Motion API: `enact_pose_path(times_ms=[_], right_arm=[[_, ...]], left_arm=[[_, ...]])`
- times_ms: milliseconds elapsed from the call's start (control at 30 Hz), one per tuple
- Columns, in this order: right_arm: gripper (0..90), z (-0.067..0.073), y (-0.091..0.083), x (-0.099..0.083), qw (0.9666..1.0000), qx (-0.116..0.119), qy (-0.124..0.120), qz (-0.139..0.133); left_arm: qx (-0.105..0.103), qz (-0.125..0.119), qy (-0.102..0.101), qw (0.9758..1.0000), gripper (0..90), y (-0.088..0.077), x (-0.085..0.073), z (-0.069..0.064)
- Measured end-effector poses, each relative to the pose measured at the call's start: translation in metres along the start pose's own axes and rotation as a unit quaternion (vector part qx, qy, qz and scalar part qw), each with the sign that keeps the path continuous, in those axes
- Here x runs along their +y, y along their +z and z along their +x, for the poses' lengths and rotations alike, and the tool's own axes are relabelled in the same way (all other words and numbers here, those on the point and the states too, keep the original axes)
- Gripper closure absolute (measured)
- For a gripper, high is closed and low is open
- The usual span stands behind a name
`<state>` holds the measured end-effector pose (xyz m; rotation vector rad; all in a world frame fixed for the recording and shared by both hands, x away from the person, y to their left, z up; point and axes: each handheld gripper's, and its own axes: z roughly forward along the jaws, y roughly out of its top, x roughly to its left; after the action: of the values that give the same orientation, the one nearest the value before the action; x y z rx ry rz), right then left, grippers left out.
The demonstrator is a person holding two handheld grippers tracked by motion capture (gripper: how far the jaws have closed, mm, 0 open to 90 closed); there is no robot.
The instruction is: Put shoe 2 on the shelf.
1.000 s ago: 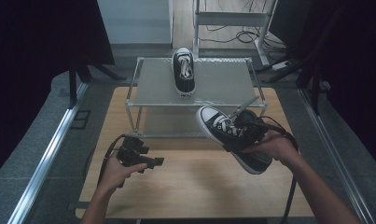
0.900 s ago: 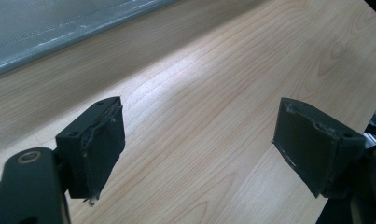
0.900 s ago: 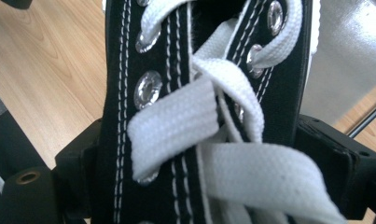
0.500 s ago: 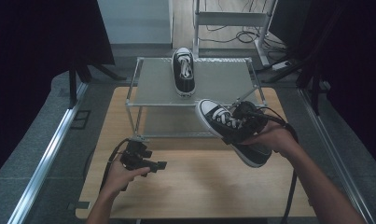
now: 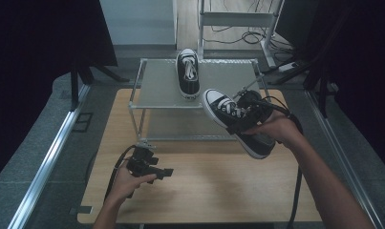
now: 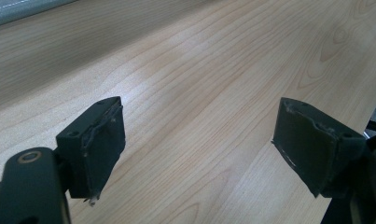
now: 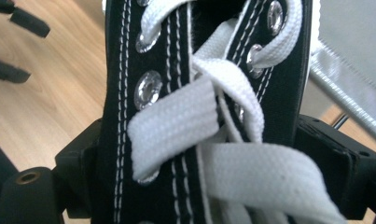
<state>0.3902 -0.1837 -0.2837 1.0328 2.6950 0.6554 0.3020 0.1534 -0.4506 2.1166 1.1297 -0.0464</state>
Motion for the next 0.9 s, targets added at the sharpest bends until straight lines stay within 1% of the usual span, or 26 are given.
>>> enact_pose_path(times_ms=[267, 400, 533, 667, 767, 900], right_arm=[[13.1, -0.014, 0.001, 0.022, 0.9999, -0.008, 0.015, 0.002], [13.1, -0.019, 0.001, 0.033, 0.9997, -0.011, 0.021, 0.001], [13.1, -0.024, 0.003, 0.043, 0.9995, -0.014, 0.026, 0.007], [13.1, -0.030, 0.008, 0.053, 0.9989, -0.028, 0.036, 0.014], [13.1, -0.035, 0.010, 0.059, 0.9986, -0.026, 0.043, 0.017], [13.1, -0.040, 0.012, 0.068, 0.9980, -0.030, 0.052, 0.020]], left_arm=[[-0.009, 0.002, -0.004, 1.0000, 17.0, 0.007, -0.003, 0.002], [-0.008, 0.010, -0.002, 0.9999, 16.9, 0.010, -0.004, 0.002], [-0.010, 0.010, -0.001, 0.9999, 16.9, 0.011, -0.004, 0.002], [-0.012, 0.011, -0.001, 0.9999, 16.9, 0.012, -0.004, 0.002], [-0.015, 0.013, 0.001, 0.9998, 16.9, 0.013, -0.004, 0.002], [-0.018, 0.011, 0.000, 0.9998, 16.9, 0.013, -0.004, 0.002]])
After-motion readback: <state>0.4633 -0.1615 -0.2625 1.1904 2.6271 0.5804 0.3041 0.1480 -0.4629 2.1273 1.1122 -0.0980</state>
